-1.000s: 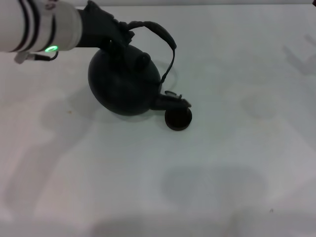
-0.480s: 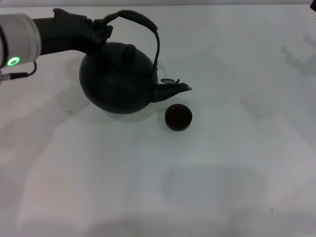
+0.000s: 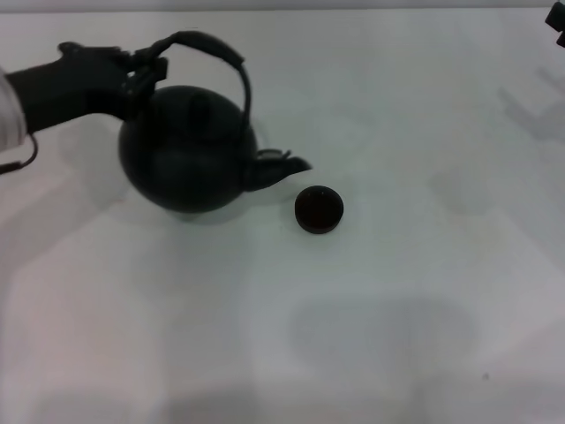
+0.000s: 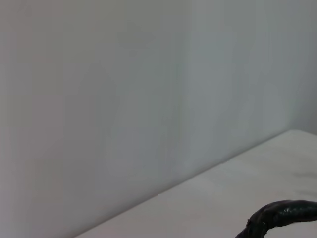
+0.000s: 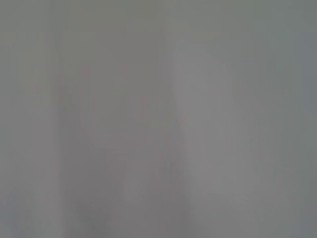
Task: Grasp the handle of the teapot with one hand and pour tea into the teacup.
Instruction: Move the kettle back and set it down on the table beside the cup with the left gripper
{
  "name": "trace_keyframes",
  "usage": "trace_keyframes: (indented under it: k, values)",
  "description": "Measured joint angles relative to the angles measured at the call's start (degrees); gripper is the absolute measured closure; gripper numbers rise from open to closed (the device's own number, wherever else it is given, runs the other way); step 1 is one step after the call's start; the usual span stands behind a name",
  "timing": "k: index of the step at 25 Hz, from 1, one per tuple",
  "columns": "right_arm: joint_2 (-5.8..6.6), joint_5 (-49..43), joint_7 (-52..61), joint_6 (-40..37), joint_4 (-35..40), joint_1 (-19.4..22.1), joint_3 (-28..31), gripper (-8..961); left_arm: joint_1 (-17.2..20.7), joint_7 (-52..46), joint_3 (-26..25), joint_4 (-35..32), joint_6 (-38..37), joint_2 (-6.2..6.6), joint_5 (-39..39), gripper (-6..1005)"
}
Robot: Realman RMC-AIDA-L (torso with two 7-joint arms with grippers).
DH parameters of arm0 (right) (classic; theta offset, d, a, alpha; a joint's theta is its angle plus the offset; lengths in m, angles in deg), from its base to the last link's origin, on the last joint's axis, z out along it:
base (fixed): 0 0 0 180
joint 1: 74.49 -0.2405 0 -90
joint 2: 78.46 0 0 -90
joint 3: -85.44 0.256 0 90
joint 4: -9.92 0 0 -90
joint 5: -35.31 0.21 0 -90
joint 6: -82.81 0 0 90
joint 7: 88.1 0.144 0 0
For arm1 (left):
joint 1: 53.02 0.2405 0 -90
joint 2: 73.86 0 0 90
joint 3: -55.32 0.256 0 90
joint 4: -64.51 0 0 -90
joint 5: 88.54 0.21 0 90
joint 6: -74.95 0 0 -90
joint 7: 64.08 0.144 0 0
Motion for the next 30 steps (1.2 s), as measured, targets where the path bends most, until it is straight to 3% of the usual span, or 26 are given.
trace_keyframes:
  k: [5, 11, 18, 30]
  values:
    - [0.00, -0.8, 0.2, 0.8, 0.2, 0.3, -0.9, 95, 2.4, 15.3, -1.2, 5.5, -0.9, 0.13, -10.1, 857]
    - [0.00, -1.5, 0.9, 1.2, 0.3, -0.1, -1.9, 95, 1.8, 29.2, -8.8, 17.8, -9.0, 0.13, -21.7, 856]
    - [0.00, -1.5, 1.7, 1.5, 0.4, 0.1, -2.8, 95, -0.8, 37.6, -15.1, 30.8, -14.4, 0.20, -24.9, 856]
    - [0.00, -1.5, 1.7, 1.4, 0.2, -0.2, -5.8, 95, -4.2, 41.4, -17.0, 40.5, -15.1, 0.35, -25.5, 857]
